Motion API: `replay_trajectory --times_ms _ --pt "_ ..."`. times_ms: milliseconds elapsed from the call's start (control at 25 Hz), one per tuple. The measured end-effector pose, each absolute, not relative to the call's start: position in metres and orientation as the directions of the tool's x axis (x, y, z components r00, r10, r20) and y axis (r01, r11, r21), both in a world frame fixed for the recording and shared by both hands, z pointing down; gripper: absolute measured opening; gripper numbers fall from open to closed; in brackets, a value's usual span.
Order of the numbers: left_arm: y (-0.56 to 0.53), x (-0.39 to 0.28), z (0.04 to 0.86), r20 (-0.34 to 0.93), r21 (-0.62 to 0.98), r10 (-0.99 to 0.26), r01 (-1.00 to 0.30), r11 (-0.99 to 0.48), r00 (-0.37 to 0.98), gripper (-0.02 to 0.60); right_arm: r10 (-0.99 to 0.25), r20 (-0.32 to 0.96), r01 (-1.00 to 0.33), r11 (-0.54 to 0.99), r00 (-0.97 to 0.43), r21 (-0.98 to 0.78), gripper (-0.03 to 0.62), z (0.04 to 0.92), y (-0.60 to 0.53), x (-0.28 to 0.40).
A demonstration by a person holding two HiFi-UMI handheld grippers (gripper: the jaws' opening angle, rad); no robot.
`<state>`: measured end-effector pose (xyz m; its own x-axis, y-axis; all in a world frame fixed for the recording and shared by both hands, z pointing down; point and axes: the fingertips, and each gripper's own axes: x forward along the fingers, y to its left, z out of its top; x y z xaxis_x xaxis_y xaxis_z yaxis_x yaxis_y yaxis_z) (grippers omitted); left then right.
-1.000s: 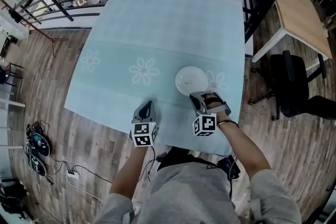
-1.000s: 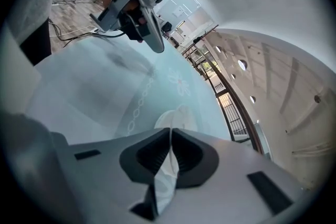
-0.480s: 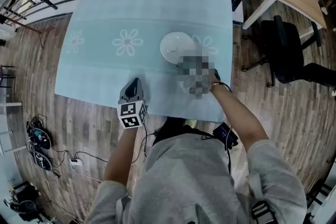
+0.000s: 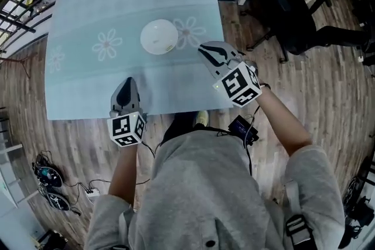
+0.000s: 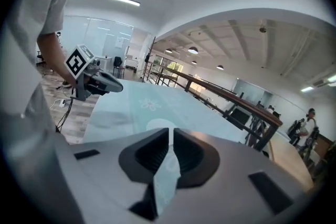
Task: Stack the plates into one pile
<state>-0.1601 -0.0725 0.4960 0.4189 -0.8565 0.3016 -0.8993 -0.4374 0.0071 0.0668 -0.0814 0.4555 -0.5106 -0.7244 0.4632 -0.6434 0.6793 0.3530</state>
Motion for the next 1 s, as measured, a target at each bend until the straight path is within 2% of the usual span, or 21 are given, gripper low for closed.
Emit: replay_trajectory --times_ms 120,240,360,560,1000 --pt "-0.059 -0.144 0.477 0.277 0.029 -0.854 -0.892 -0.451 0.441 0.020 -0.775 0.414 -0.736 0.611 -0.478 0.293 0.043 0.423 -0.049 0.120" --pt "-0.041 -0.122 0.457 0.249 0.035 -0.848 -0.880 -0.475 0.468 0.020 -0.845 0.333 -0.870 0.478 -0.418 0.123 0.037 0.401 -0.008 0.168" --pt "-0.029 -0.104 0.436 0.228 0.014 -0.847 -0.871 -0.491 0.481 0.020 -0.905 0.270 -0.940 0.340 -0.329 -0.007 0.034 0.393 0.029 0.194" --pt "-0.004 -0.084 0.417 0.204 0.008 -0.839 -0.858 -0.513 0.504 0.020 -0.945 0.227 -0.971 0.216 -0.235 -0.107 0.034 0.396 0.073 0.210" --pt "0.036 -0.066 0.418 0.211 0.017 -0.836 -0.857 -0.514 0.506 0.020 -0.956 0.176 -0.961 0.201 -0.235 -0.190 0.035 0.400 0.099 0.214"
